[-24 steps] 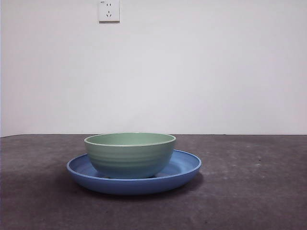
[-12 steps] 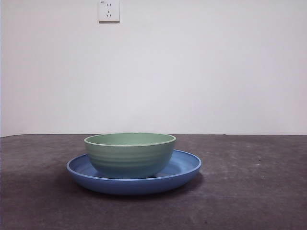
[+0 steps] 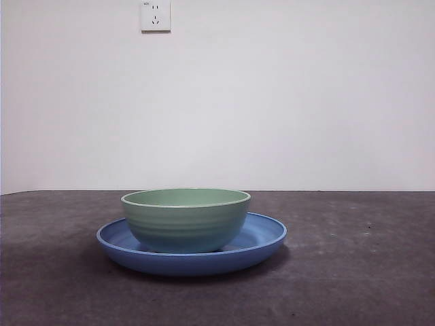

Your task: Place the green bowl on the blue plate

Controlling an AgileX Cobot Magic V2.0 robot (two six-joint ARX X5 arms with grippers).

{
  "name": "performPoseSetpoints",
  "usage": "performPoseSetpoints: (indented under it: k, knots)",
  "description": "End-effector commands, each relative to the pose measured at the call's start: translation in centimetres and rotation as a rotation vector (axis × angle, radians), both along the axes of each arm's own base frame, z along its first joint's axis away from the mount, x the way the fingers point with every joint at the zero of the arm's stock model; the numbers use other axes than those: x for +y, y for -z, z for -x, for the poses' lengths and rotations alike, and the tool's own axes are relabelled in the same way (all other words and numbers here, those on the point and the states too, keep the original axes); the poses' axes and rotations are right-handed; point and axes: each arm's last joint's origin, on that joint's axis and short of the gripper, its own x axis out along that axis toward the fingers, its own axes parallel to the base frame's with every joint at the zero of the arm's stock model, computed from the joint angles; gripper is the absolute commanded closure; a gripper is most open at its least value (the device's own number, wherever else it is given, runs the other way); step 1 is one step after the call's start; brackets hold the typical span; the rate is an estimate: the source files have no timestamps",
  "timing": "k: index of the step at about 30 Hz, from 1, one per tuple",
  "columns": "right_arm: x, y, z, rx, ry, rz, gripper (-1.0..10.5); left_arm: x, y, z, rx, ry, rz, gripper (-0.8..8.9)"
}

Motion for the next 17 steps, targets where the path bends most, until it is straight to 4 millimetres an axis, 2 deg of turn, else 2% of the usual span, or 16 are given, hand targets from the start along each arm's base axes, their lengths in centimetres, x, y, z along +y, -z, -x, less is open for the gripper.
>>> performPoseSetpoints:
  k: [1, 5, 9, 17]
  knots:
    - [0.1, -0.5, 0.1, -0.024, -0.013, -0.006, 9.2, 0.5, 0.5, -0.5, -0.059, -0.047, -0.025, 7.89]
    - [0.1, -0.5, 0.1, -0.024, -0.013, -0.006, 9.2, 1.9, 3.4, -1.7, -0.174, -0.17, -0.081, 7.89]
    - [0.1, -0.5, 0.1, -0.024, -0.013, -0.006, 9.2, 3.6, 7.3, -2.4, -0.243, -0.352, -0.042, 7.89]
    - [0.0, -0.5, 0.1, -0.024, -0.013, -0.006, 9.2, 6.2, 14.1, -1.7, -0.319, -0.738, 0.018, 7.89]
